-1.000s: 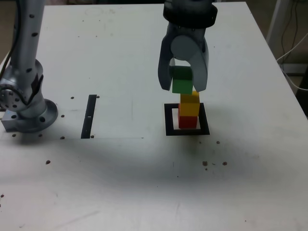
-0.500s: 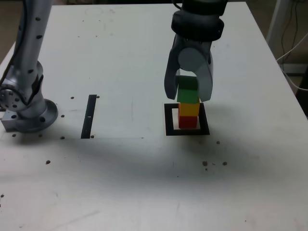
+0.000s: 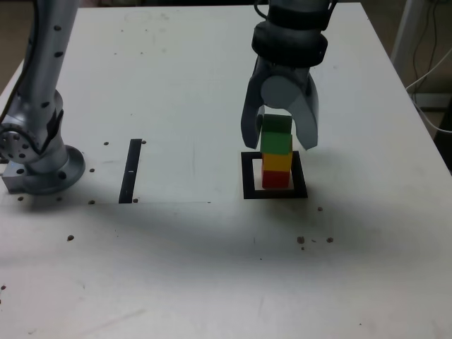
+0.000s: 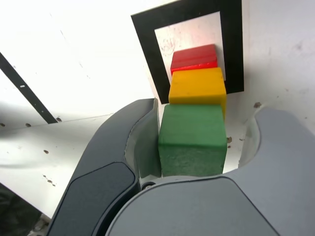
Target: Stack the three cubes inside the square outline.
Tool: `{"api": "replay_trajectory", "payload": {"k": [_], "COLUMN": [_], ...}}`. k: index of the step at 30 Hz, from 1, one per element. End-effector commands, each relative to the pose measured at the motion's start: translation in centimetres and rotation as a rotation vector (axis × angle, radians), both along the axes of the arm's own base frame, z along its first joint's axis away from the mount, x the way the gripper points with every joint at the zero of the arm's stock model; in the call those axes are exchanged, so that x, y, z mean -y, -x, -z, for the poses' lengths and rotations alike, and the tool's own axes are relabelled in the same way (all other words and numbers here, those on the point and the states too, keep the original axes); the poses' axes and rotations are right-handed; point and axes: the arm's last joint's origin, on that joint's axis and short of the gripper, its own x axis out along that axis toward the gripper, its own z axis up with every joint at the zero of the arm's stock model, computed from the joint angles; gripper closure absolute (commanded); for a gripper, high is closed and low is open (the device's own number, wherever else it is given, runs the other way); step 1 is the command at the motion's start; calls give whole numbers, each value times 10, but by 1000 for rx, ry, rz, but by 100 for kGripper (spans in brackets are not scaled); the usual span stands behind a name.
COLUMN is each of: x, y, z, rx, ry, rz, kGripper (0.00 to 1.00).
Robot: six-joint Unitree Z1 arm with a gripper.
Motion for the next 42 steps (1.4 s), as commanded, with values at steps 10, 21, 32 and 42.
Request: {"api": "replay_trajectory", "payload": {"k": [10, 21, 32, 42], "x": [-4, -11, -16, -19], "y": [23, 87, 149, 194], "z": [-24, -48, -19, 34], "rx": [49, 61, -53, -90], "ry": [-39, -107, -151, -124], "rz": [-1, -21, -50, -83], "kGripper": [0, 0, 0, 0]}}
